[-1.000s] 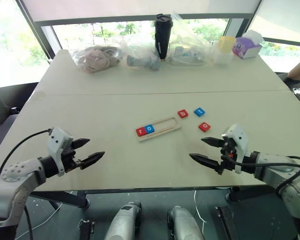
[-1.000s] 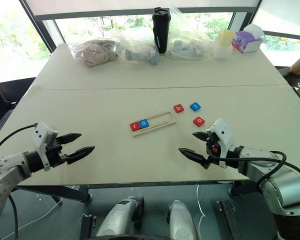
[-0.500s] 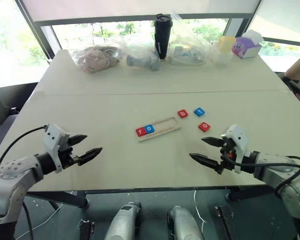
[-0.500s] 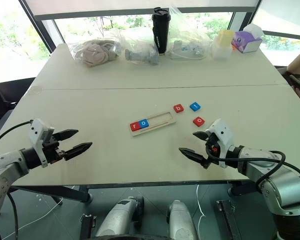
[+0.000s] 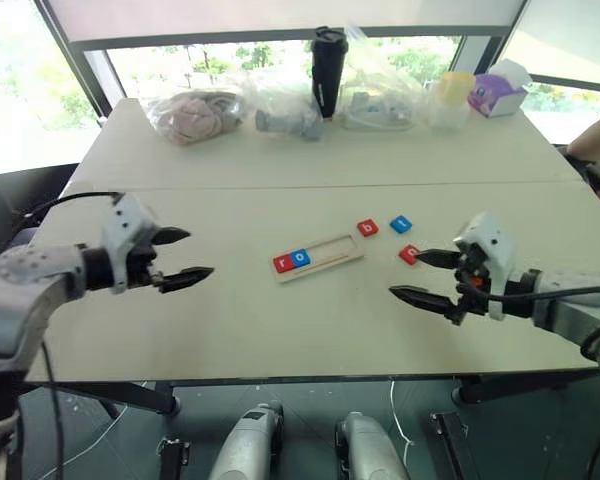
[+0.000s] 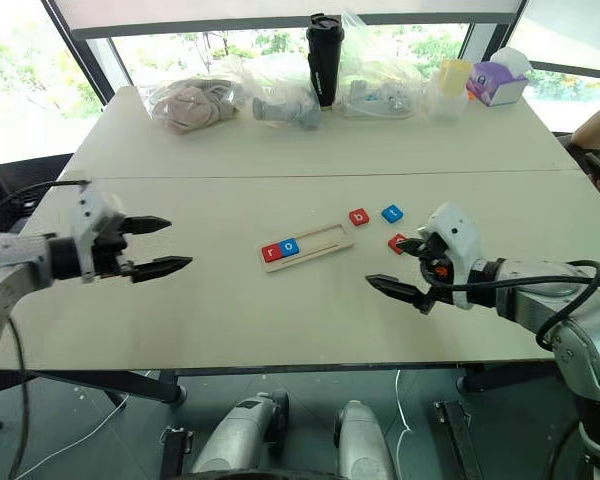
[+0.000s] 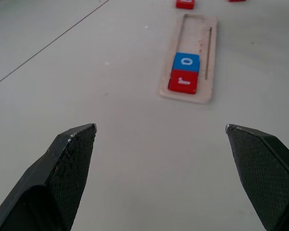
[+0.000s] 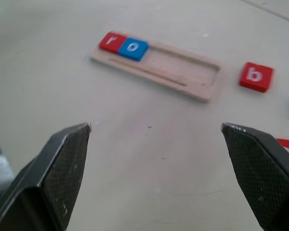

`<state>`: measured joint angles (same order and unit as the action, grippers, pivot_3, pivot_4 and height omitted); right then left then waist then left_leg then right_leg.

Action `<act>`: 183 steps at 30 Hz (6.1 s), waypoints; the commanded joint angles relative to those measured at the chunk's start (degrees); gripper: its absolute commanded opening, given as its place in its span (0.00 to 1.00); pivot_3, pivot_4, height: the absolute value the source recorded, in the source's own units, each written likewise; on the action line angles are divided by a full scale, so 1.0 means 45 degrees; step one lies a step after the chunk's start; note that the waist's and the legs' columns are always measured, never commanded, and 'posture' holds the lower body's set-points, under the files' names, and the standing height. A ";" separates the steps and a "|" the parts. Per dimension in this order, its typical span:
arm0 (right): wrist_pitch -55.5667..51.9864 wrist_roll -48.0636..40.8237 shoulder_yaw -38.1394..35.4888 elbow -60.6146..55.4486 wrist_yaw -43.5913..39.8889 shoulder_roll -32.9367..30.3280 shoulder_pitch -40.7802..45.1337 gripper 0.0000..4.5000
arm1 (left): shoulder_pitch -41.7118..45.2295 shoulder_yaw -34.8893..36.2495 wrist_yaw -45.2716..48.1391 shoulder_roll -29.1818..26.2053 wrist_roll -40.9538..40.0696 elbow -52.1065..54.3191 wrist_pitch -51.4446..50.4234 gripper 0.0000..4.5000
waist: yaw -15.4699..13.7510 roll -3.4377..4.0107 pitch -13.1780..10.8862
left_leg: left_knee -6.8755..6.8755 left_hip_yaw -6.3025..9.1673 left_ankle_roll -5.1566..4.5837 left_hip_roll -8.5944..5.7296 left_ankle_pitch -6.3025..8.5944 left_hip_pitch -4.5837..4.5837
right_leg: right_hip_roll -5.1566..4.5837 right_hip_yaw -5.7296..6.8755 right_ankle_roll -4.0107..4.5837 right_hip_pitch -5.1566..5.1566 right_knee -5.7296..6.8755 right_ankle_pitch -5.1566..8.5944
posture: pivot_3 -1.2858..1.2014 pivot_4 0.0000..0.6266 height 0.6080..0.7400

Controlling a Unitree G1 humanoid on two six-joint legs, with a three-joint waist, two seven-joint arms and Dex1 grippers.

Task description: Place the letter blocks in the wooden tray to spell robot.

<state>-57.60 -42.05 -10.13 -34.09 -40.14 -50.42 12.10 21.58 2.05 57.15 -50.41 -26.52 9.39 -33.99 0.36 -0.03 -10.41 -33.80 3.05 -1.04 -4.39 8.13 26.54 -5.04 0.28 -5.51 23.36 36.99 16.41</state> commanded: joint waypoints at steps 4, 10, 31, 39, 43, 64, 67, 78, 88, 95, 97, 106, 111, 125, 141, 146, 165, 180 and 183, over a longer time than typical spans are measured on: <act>-0.0503 -0.0172 0.0636 -0.1679 0.1620 0.1050 -0.0186 1.00 | 0.2089 -0.2482 0.0640 0.2248 0.2003 -0.3714 0.2320 1.00 | 0.0018 -0.0005 -0.0003 | -0.0019 -0.0006 -0.0028 -0.0002 -0.0018 0.0019 | 0.0001 0.0000 -0.0010 0.0015 0.0019 -0.0006 | 0.52 0.24 1.00; -0.0731 -0.0157 0.0606 -0.2285 0.2110 0.0854 -0.0519 1.00 | 0.3493 -0.3492 0.0775 0.4074 0.3331 -0.6253 0.4061 1.00 | -0.0138 -0.0013 -0.0007 | -0.0051 -0.0004 -0.0032 -0.0003 -0.0019 0.0012 | 0.0003 0.0008 -0.0016 -0.0006 0.0025 -0.0009 | 0.52 0.24 1.00; -0.0927 -0.0247 0.0861 -0.2318 0.2964 0.1025 -0.0105 1.00 | 0.4362 -0.4036 0.0295 0.6391 0.5495 -0.9839 0.6326 0.74 | -0.0292 -0.0019 0.0011 | -0.0123 0.0011 -0.0046 -0.0005 -0.0019 -0.0031 | 0.0007 0.0033 -0.0054 -0.0101 0.0032 -0.0031 | 0.52 0.24 1.00; -0.0328 0.0198 0.0758 -0.1807 0.2490 0.0723 -0.0480 1.00 | 0.4173 -0.4289 0.1764 0.5610 0.5725 -0.9025 0.7438 0.74 | -0.0238 -0.0020 0.0012 | -0.0121 0.0013 -0.0051 -0.0004 -0.0021 -0.0032 | 0.0006 0.0038 -0.0055 -0.0101 0.0029 -0.0033 | 0.52 0.24 1.00; 0.0173 0.0541 0.0599 -0.1500 0.2181 0.0597 -0.0873 1.00 | 0.3575 -0.4480 0.3385 0.4433 0.5468 -0.7580 0.8156 0.74 | -0.0159 -0.0018 0.0013 | -0.0093 0.0007 -0.0054 -0.0004 -0.0020 -0.0024 | 0.0006 0.0031 -0.0056 -0.0073 0.0028 -0.0034 | 0.52 0.24 1.00; 0.1801 0.1532 0.0779 -0.0019 0.1649 0.1252 -0.1218 1.00 | 0.1687 -0.3923 0.3922 0.2670 0.4930 -0.4617 0.6008 1.00 | -0.0218 -0.0013 0.0016 | -0.0083 0.0009 -0.0052 -0.0003 -0.0019 -0.0026 | 0.0002 0.0029 -0.0049 -0.0069 0.0023 -0.0031 | 0.52 0.24 1.00; 0.2146 0.1844 0.0744 0.0829 0.2003 0.1784 -0.0067 1.00 | 0.1227 -0.3061 0.4234 0.1992 0.3854 -0.3170 0.4319 1.00 | -0.0016 -0.0013 0.0014 | -0.0080 0.0008 -0.0051 -0.0002 -0.0019 -0.0026 | 0.0004 0.0027 -0.0049 -0.0059 0.0031 -0.0031 | 0.52 0.24 1.00; 0.1381 0.4725 0.2635 0.9008 0.4972 0.5870 0.6140 1.00 | 0.1230 0.2308 0.1321 0.1299 -0.1342 0.0302 -0.2154 1.00 | 0.0074 -0.0008 0.0008 | -0.0079 0.0009 -0.0045 0.0001 -0.0029 -0.0029 | 0.0027 0.0027 -0.0071 -0.0004 0.0073 -0.0057 | 0.52 0.24 1.00; 0.3318 0.6937 0.3520 1.3706 0.4743 0.6590 0.8286 1.00 | -0.0244 0.3472 -0.1209 0.1489 -0.2913 0.3269 -0.3552 1.00 | 0.0108 -0.0008 0.0008 | -0.0074 0.0000 -0.0013 -0.0011 -0.0039 -0.0043 | 0.0050 0.0003 -0.0102 -0.0026 0.0118 -0.0101 | 0.52 0.24 1.00; 0.3443 0.7263 0.3305 1.4039 0.4467 0.6952 0.8325 0.94 | -0.0882 0.3376 -0.2047 0.1497 -0.3245 0.3761 -0.3447 1.00 | 0.0134 -0.0008 0.0008 | -0.0069 -0.0001 0.0023 0.0025 -0.0043 -0.0054 | 0.0084 -0.0003 -0.0061 -0.0017 0.0127 -0.0110 | 0.52 0.24 1.00; 0.3479 0.7321 0.3259 1.4067 0.4442 0.7096 0.8303 0.83 | -0.0873 0.3307 -0.2129 0.1460 -0.3310 0.3741 -0.3424 1.00 | 0.0140 -0.0007 0.0010 | -0.0069 -0.0001 0.0027 0.0025 -0.0040 -0.0054 | 0.0084 -0.0003 -0.0060 -0.0014 0.0127 -0.0110 | 0.52 0.24 1.00; 0.2859 0.7432 0.2780 1.2324 0.4615 0.6984 0.7920 0.26 | -0.0593 0.2684 -0.2128 0.1416 -0.3345 0.3719 -0.3243 1.00 | 0.0121 -0.0006 0.0009 | -0.0055 -0.0002 0.0037 0.0025 -0.0040 -0.0056 | 0.0086 -0.0006 -0.0057 -0.0001 0.0127 -0.0110 | 0.52 0.24 1.00; -0.1561 0.6447 0.1235 0.5201 0.5023 0.5979 0.5834 0.26 | -0.0583 0.1707 -0.2114 0.1557 -0.2759 0.3725 -0.2610 1.00 | -0.0073 0.0002 0.0005 | -0.0042 -0.0003 0.0036 0.0021 -0.0040 -0.0017 | 0.0073 -0.0009 -0.0064 0.0026 0.0123 -0.0114 | 0.52 0.24 1.00; -0.7756 0.6154 -0.0833 -0.3320 0.8621 0.9710 0.0491 0.26 | -0.0132 -0.0617 -0.0703 0.1195 -0.1978 0.3378 -0.1936 1.00 | -0.0087 0.0006 0.0013 | -0.0013 -0.0015 0.0042 0.0042 -0.0036 -0.0027 | 0.0077 -0.0018 0.0029 0.0069 0.0082 -0.0065 | 0.52 0.24 1.00; -0.7756 0.3990 -0.0607 -0.3661 0.7560 0.7070 0.1015 0.99 | -0.0362 -0.1882 0.0291 0.0989 -0.0437 0.2619 -0.0505 1.00 | 0.0090 0.0025 0.0007 | 0.0040 -0.0012 0.0041 0.0043 -0.0037 -0.0028 | 0.0073 -0.0018 0.0029 0.0084 0.0049 -0.0065 | 0.52 0.24 1.00; -0.2750 0.2969 -0.0758 -0.2821 0.1688 0.1754 0.0043 0.99 | -0.0419 -0.1704 0.0959 0.0572 -0.0471 0.2649 -0.0157 1.00 | 0.0022 0.0029 0.0002 | 0.0029 -0.0007 0.0033 0.0047 -0.0033 -0.0024 | 0.0061 0.0010 0.0027 0.0012 -0.0001 -0.0061 | 0.52 0.24 1.00; 0.9152 0.5689 0.2652 0.6902 -0.5149 0.0297 0.0263 0.99 | -0.0884 -0.1605 0.0847 0.0283 -0.0004 0.3362 -0.0026 1.00 | -0.0031 0.0022 -0.0002 | -0.0048 -0.0042 -0.0043 0.0051 -0.0014 -0.0014 | 0.0015 0.0028 0.0001 -0.0026 -0.0019 -0.0062 | 0.52 0.24 1.00; 1.0117 0.6254 0.3192 0.8693 -0.5946 0.0756 0.1109 0.24 | -0.1224 -0.0886 0.0503 -0.0016 -0.0026 0.3380 -0.0254 1.00 | 0.0019 0.0023 -0.0001 | -0.0058 -0.0042 -0.0021 0.0051 -0.0003 -0.0032 | 0.0018 0.0028 0.0002 -0.0028 0.0018 -0.0062 | 0.52 0.24 1.00; 0.9230 0.5657 0.3021 0.8050 -0.6039 0.0878 0.1882 0.24 | -0.1354 -0.0588 0.0631 -0.0304 0.0081 0.3150 -0.0160 1.00 | 0.0034 0.0025 -0.0002 | -0.0058 -0.0043 -0.0020 0.0051 -0.0003 -0.0032 | 0.0018 0.0028 0.0002 -0.0025 0.0022 -0.0062 | 0.52 0.24 1.00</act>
<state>-14.67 -14.37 5.22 5.21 -66.91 -46.46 18.05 15.65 -2.90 59.65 -50.94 -26.02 23.33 -35.50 0.51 0.08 -10.41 -34.06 2.85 -1.13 -4.16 8.12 26.40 -4.96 0.40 -5.50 23.26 37.10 16.13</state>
